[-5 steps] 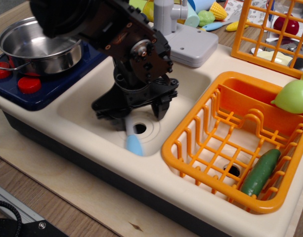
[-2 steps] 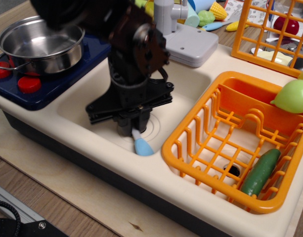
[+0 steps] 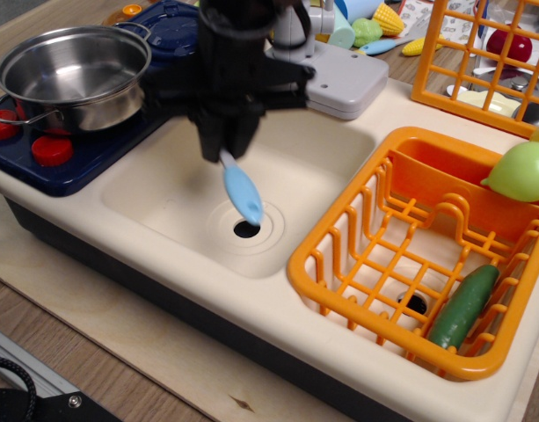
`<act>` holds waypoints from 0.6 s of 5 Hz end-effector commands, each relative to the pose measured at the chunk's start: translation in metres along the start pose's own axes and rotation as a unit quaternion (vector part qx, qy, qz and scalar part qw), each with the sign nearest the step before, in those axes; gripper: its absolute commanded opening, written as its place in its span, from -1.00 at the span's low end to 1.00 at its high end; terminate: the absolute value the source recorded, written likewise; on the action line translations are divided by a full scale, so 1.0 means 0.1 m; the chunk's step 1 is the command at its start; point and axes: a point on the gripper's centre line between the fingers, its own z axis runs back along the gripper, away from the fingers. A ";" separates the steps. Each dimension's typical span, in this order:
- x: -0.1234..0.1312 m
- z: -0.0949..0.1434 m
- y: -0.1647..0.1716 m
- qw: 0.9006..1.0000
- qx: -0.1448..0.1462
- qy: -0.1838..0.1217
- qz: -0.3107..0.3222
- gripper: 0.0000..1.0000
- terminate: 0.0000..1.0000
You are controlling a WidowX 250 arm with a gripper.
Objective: Put spoon into pan
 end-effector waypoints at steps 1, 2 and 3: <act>0.11 0.34 0.12 1.000 0.004 -0.023 0.000 -1.00 -1.00; -0.01 0.48 0.21 1.000 0.008 -0.015 0.006 -1.00 -1.00; -0.05 0.58 0.32 1.000 0.021 -0.020 0.002 -1.00 -1.00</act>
